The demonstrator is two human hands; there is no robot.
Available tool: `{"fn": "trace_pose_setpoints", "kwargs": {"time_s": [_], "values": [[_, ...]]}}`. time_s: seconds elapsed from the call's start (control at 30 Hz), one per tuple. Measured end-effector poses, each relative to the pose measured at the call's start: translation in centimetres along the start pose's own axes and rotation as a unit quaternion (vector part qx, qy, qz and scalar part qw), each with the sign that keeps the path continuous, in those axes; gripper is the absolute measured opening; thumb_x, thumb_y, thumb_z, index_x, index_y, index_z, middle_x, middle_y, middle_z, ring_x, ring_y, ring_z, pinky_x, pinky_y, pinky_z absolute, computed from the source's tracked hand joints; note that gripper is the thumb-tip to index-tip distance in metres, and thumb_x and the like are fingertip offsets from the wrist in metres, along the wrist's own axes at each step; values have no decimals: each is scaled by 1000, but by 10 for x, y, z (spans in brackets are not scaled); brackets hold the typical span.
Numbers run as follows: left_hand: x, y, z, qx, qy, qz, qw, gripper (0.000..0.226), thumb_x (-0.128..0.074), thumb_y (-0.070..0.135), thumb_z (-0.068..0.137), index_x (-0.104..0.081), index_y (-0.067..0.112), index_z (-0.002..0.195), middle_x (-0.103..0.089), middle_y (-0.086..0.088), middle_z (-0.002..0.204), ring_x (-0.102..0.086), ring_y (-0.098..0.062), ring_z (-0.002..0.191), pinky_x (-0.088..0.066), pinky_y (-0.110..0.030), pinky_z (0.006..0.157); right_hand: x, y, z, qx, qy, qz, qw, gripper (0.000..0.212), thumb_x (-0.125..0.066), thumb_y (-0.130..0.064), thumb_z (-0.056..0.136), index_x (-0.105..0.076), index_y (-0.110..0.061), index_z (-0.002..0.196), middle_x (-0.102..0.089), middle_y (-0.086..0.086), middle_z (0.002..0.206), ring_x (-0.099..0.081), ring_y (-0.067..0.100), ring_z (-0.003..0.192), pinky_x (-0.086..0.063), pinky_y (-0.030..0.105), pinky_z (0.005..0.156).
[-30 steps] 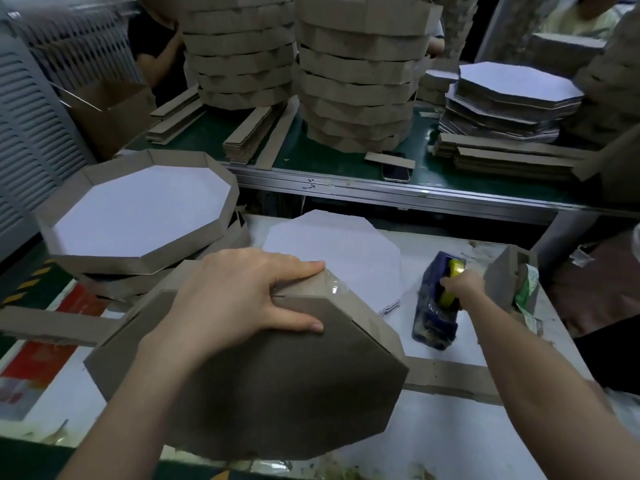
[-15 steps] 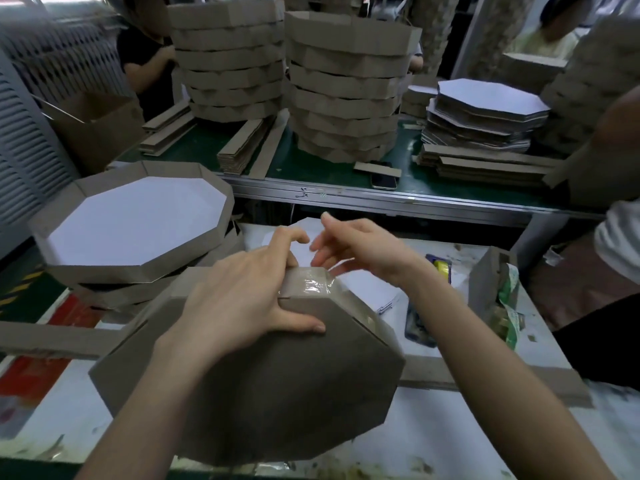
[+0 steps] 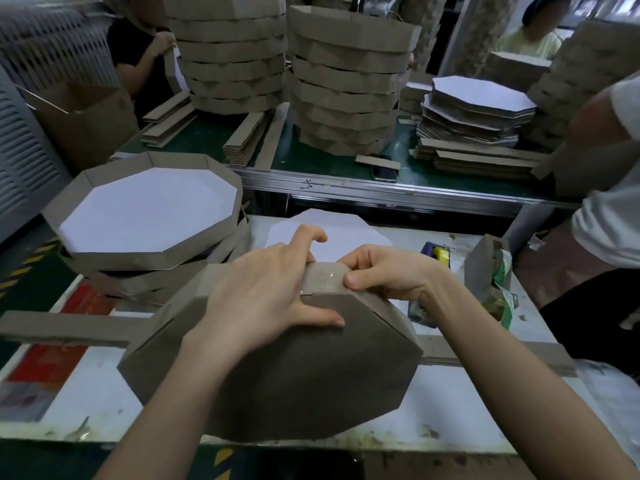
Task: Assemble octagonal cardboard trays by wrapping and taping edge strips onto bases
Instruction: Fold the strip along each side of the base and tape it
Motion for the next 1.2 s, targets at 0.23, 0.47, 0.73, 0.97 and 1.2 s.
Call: {"fn": "trace_pose_setpoints", "kwargs": {"time_s": [0.23,0.47,0.73,0.97,1.2], "values": [[-3,2,-1,-11,-20,3,1000,95,-60,87,46,-21,45,122,-59,18,117,-61,-15,101,-41,-32,68,-14,7,-5,51,-65,85,993,35,-82,-35,78,-72,-17,107,-75,-1,97,-72,12,86,-57,23,76],[-4,4,-5,-24,-28,-4,999,93,-55,88,44,-23,45,120,-60,17,117,-61,-15,102,-45,-34,71,-15,8,-8,59,-59,79,993,39,-82,-37,78,-70,-12,105,-74,2,95,-72,15,84,-58,24,74],[-2,5,-10,-33,-42,-5,999,92,-55,89,44,-25,47,121,-59,18,118,-59,-13,104,-39,-32,68,-24,11,-18,62,-67,107,990,45,-84,-30,76,-70,-15,116,-75,2,103,-73,13,90,-58,25,79],[3,3,-18,-47,-49,3,998,90,-53,89,46,-26,49,122,-58,20,120,-56,-11,107,-35,-30,69,-37,9,-18,52,-72,109,990,50,-87,-31,73,-68,-12,115,-75,4,101,-73,16,88,-60,26,76],[22,1,-30,-99,-25,-18,995,82,-52,89,52,-55,42,119,-63,22,112,-53,-1,99,-41,-27,74,-56,-17,-23,36,-11,32,999,39,-81,-43,76,-73,-15,103,-75,2,94,-72,13,82,-57,22,70]]}}
Point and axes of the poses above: each hand's wrist, its own z-axis towards the middle knuckle, its own x-axis out of the back of the hand, y = z × x, the point moved 7 cm from there along z, towards the middle knuckle
